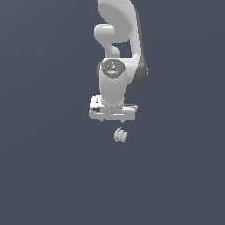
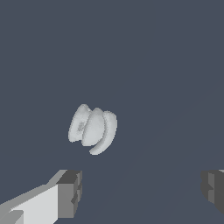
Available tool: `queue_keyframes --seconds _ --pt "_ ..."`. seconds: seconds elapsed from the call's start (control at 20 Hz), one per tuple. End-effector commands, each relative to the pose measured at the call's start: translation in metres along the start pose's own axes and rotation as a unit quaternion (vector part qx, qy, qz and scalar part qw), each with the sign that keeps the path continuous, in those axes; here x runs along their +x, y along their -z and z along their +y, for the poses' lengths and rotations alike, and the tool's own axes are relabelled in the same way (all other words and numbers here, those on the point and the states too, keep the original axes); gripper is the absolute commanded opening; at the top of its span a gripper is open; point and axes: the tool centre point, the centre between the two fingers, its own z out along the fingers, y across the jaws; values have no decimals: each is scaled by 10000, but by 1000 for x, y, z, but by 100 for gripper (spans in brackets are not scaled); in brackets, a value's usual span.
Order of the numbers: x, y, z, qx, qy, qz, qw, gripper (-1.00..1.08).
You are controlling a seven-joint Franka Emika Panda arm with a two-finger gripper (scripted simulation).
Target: Pick up the object and move it to a goal position.
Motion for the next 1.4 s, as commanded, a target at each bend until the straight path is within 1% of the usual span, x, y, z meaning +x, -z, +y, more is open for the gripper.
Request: queue_keyframes --seconds 0.0,0.3,0.75,1.05,1.35 --pt "2 -5 -4 8 -140 16 9999 100" --pt "9 -23 -19 37 -652 79 9978 100" --pt "16 -49 -39 79 -1375 164 9903 100" --pt "18 -56 -45 92 -1588 189 9871 100" --pt "18 -58 -46 92 -1593 187 9870 100"
